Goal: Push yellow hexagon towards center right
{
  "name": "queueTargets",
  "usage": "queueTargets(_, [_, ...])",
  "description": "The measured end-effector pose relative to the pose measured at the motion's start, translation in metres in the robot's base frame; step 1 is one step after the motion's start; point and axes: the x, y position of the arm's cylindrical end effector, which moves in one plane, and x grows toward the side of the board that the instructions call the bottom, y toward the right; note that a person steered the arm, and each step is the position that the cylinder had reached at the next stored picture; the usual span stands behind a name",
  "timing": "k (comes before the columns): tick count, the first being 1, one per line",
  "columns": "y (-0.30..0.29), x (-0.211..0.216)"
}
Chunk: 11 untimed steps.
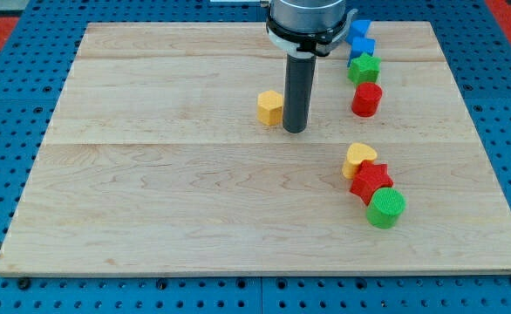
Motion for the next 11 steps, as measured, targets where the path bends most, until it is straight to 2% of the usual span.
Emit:
queueTargets(5, [0.007,0.004])
queueTargets(6, [0.01,0.018])
queueTargets(7, [-0.051,0.037])
queueTargets(9, [-0.076,0.056])
queueTargets(10, [-0.107,0.019])
queueTargets(11, [-0.109,-0.04])
